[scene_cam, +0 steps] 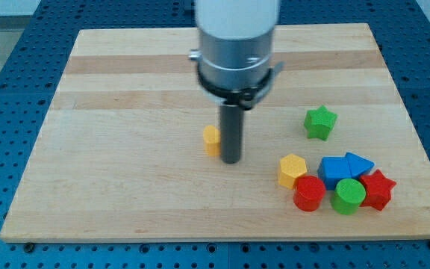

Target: Push the yellow heart slightly up and left

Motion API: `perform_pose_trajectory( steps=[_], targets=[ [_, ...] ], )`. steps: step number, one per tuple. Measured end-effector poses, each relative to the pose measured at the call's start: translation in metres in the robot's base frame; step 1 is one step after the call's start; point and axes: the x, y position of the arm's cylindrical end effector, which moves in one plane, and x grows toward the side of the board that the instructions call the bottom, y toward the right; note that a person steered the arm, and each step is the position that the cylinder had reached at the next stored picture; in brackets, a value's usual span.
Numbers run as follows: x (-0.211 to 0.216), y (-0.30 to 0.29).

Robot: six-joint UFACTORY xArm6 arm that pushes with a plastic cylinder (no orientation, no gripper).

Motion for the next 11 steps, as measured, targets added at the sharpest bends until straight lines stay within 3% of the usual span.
perform_pose_trajectory(
  steps=[2,4,5,6,8,9,10,11],
  targets=[
    [-0.080,-0.082],
    [-0.011,-0.075],
    [-0.007,-0.031],
    [-0.028,-0.007],
    [-0.126,-0.076],
    [-0.128,-0.076],
    [-0.099,-0.028],
    [-0.070,-0.020]
  ],
)
